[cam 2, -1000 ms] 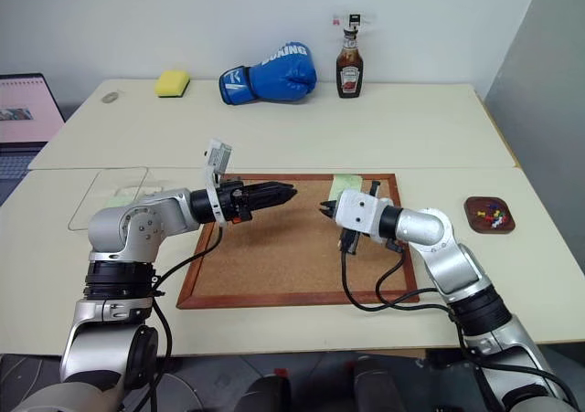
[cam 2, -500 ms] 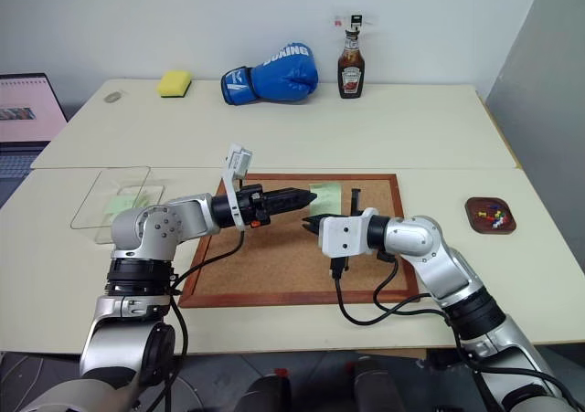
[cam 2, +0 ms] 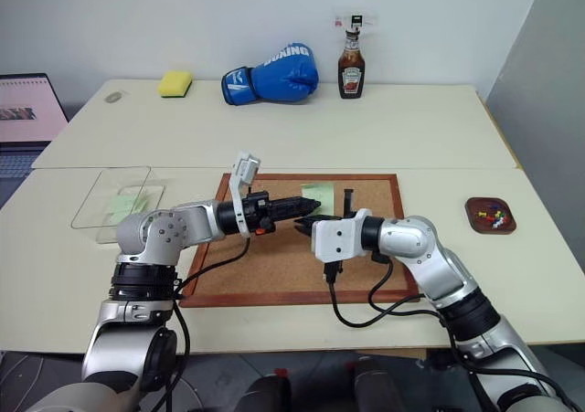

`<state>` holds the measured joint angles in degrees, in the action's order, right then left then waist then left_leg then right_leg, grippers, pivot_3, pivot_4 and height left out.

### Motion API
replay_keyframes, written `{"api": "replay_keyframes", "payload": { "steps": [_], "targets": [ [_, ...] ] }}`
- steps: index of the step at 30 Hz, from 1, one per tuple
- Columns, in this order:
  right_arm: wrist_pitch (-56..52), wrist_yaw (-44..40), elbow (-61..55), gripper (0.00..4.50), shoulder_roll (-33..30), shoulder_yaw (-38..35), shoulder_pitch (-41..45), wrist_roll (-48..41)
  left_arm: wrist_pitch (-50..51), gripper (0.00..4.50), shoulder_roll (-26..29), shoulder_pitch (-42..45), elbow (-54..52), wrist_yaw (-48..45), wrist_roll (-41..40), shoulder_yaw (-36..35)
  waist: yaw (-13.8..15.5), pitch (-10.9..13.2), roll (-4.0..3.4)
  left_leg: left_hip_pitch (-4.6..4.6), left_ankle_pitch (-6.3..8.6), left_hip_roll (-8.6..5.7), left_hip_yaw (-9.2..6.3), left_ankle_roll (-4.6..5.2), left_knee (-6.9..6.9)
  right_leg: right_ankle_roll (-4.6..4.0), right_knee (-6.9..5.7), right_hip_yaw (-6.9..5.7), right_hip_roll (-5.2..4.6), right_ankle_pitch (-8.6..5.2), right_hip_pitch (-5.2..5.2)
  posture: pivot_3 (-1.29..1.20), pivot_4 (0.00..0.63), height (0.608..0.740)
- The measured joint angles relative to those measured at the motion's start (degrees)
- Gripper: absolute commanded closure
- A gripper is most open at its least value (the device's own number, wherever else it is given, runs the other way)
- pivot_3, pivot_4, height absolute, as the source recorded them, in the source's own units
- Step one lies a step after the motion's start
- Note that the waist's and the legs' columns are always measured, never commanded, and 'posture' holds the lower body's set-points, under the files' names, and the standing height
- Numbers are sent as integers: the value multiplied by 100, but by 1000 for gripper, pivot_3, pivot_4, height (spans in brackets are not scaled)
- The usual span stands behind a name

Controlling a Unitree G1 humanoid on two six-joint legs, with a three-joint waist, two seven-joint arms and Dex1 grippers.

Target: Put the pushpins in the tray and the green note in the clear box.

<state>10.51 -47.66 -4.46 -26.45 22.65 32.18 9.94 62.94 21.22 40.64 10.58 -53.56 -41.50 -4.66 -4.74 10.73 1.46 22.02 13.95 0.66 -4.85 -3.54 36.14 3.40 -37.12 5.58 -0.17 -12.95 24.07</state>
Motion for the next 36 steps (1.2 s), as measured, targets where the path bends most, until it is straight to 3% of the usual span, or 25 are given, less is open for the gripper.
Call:
{"api": "replay_keyframes", "payload": {
  "steps": [6,17,26,30,36],
  "targets": [
    [0,-32,0,4500,12,24,1,16,-204,4466,69,-49,-72,-99,41,169,0,0,0,0,0,0,0,0,0,0,0,0,0,0,0,0,150,740],
    [-182,-15,-237,4500,64,12,-2,-6,-944,4466,438,-246,208,-278,767,788,-3,0,0,-2,0,0,1,0,0,-1,-2,1,0,0,1,0,150,740],
    [-883,29,-782,4500,52,-306,-203,-285,-1593,4466,535,-121,881,-376,1154,843,16,0,0,1,0,-1,0,0,1,-1,0,0,0,0,-1,0,150,740],
    [-2531,482,-1116,4500,177,-1376,-492,-977,-1725,4466,337,-41,682,-299,1229,875,94,0,0,8,0,-6,-4,0,7,-7,0,-2,-7,5,-1,0,150,740],
    [-4326,2039,-731,4500,226,-3219,-526,-1143,-2377,4466,-32,33,-344,269,1693,1151,198,0,-1,6,0,-7,-1,0,7,-7,-1,0,-7,6,0,0,150,740]
  ]
}}
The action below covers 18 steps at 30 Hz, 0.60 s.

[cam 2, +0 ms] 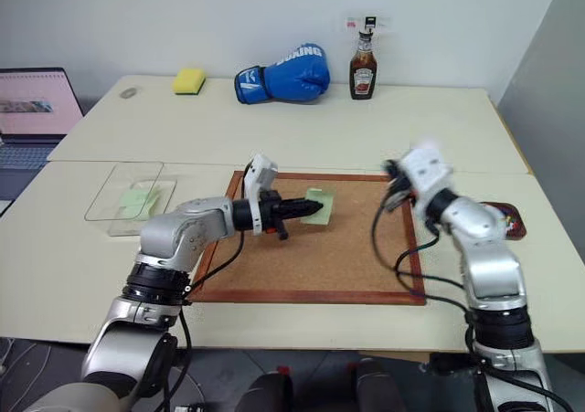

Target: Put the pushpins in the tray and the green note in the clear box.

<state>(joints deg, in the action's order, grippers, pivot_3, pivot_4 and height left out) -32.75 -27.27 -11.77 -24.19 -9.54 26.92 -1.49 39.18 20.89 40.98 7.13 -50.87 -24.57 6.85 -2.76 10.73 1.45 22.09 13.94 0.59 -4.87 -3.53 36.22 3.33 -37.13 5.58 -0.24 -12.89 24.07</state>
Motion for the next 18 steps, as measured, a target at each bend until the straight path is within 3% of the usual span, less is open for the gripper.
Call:
{"api": "replay_keyframes", "payload": {
  "steps": [7,13,18],
  "targets": [
    [-1052,1019,1062,4500,-80,-1388,-158,-204,-1612,4466,-223,-9,-459,77,1206,1100,-5,-1,-2,-2,0,-3,21,1,-4,-12,6,19,-3,9,1,0,150,740],
    [-1166,1271,1728,4500,-294,-1721,109,-441,-2121,4466,-851,57,-373,170,1518,1460,-71,-1,-3,-6,0,-4,25,3,-1,17,5,27,1,3,-1,0,150,740],
    [-1131,1372,2105,4500,-415,-1741,317,-601,-2311,4466,-1044,135,-266,178,1738,1598,-87,-3,-6,-8,0,-3,24,3,-2,17,4,28,5,4,-3,0,150,740]
  ]
}}
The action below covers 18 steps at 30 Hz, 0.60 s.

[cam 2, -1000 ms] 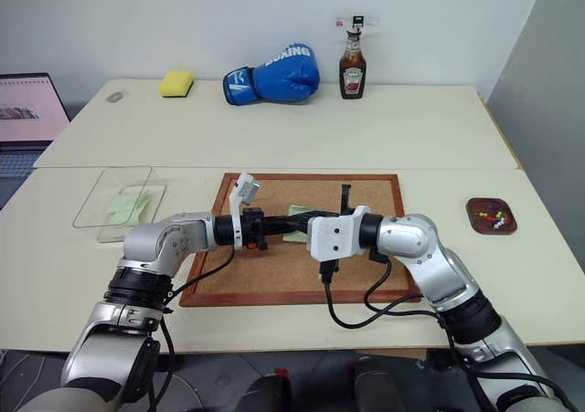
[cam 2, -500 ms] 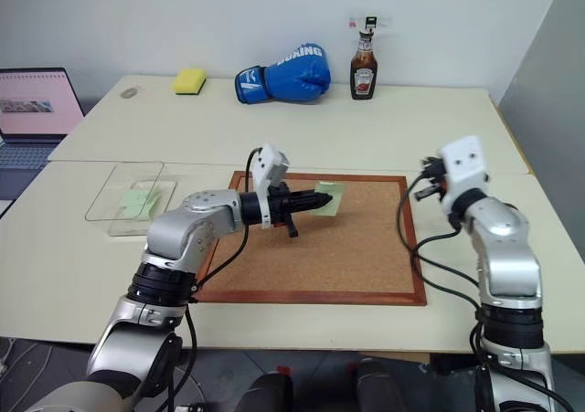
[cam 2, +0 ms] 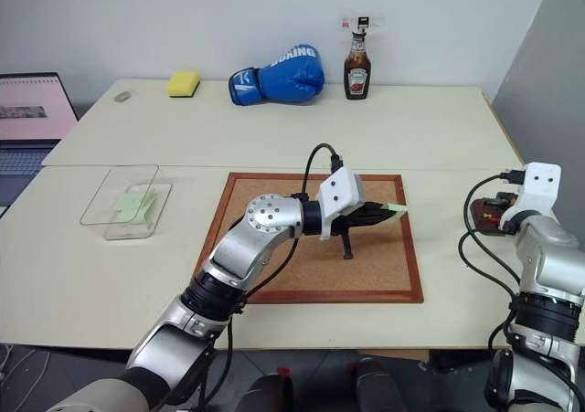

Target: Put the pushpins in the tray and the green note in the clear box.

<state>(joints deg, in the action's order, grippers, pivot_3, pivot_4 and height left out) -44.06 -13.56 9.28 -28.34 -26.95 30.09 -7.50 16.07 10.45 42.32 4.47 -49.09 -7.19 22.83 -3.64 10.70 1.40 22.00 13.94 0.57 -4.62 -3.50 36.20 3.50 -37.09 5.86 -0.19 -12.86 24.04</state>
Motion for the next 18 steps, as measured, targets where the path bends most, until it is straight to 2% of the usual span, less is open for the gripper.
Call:
{"api": "replay_keyframes", "payload": {
  "steps": [2,4,6,12,18],
  "targets": [
    [32,26,181,4500,-4,2,1,-47,-23,4466,0,-1,28,-6,77,18,0,0,0,2,0,0,0,0,0,0,2,1,0,0,0,0,150,740],
    [82,77,301,3902,-4,4,5,-62,-23,4500,12,-3,27,-25,106,28,1,0,-1,4,0,-1,1,0,0,1,3,2,-1,0,1,0,150,740],
    [121,123,389,3570,-13,4,34,-76,-22,4500,56,-25,24,-37,139,33,1,-1,-1,4,0,-1,1,0,0,1,3,2,-1,0,1,0,150,740],
    [305,153,575,2032,-99,13,46,-101,47,4500,80,-149,-7,-41,186,36,4,-1,-2,3,0,-1,1,0,1,2,2,2,-1,1,0,0,150,740],
    [378,229,669,702,-164,57,65,-100,79,4500,59,-149,-25,-40,187,36,3,-1,-2,2,0,-1,1,0,0,2,1,2,-1,1,0,0,150,740]
  ]
}}
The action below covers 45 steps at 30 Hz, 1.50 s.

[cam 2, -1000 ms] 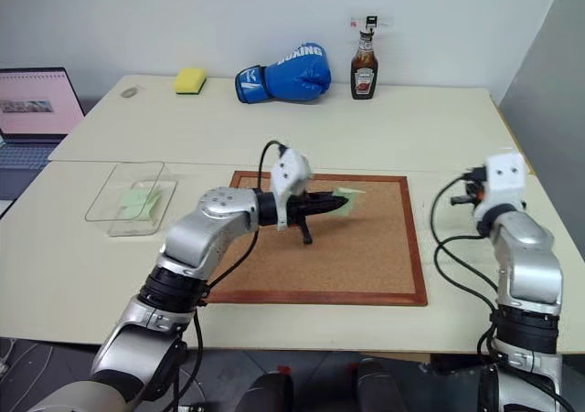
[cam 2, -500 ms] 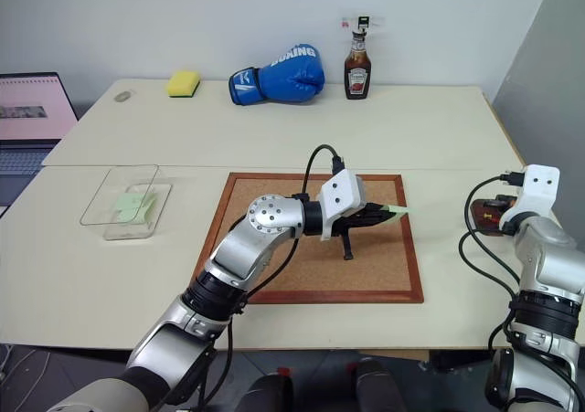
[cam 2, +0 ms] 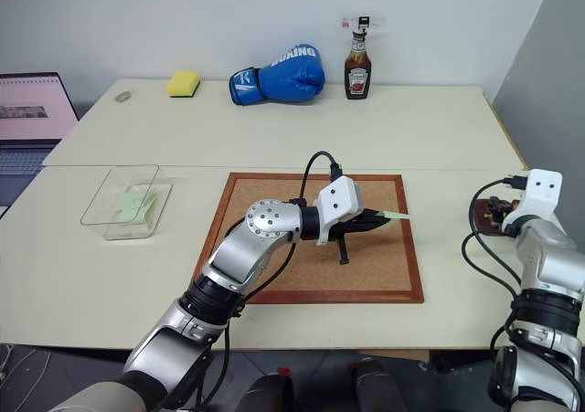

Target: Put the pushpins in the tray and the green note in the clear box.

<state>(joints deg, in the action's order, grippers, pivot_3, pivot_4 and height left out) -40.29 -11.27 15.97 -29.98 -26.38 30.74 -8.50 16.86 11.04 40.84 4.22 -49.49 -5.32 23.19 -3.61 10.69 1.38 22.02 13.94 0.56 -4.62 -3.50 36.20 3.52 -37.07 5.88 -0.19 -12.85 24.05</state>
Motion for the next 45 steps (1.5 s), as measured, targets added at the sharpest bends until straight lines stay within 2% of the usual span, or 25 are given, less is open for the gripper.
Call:
{"api": "replay_keyframes", "payload": {
  "steps": [3,17,28,31,38,45],
  "targets": [
    [21,10,0,52,-46,38,0,-1,-9,4500,6,0,1,-2,8,0,0,0,0,0,0,0,0,0,0,0,1,0,0,0,0,0,150,740],
    [222,37,-19,52,-41,163,-54,-135,-84,4500,8,0,39,-8,48,0,0,0,0,-1,0,0,0,0,0,0,0,0,0,0,0,0,150,740],
    [225,48,-470,52,16,192,-141,-343,30,4500,62,-53,48,26,69,-61,-5,0,-1,0,0,1,0,0,0,0,-1,0,1,0,0,0,150,740],
    [195,-476,-1375,52,23,510,-408,-666,387,4500,186,-60,67,267,-144,-605,-65,0,-2,-2,0,7,-4,0,-1,0,-4,-2,7,0,2,0,150,740],
    [-70,-2014,-3870,52,-81,1782,-1178,-1728,1085,4500,969,42,589,1588,-236,-2382,-137,0,-1,-3,0,12,-10,0,-1,1,-2,-9,9,0,0,0,150,740],
    [-534,-2375,-4888,52,116,2260,-556,-2775,1295,4500,1680,56,1013,3331,44,-3691,-120,3,4,-1,0,13,-25,-1,0,-1,-3,-27,6,0,0,0,150,740]
  ]
}}
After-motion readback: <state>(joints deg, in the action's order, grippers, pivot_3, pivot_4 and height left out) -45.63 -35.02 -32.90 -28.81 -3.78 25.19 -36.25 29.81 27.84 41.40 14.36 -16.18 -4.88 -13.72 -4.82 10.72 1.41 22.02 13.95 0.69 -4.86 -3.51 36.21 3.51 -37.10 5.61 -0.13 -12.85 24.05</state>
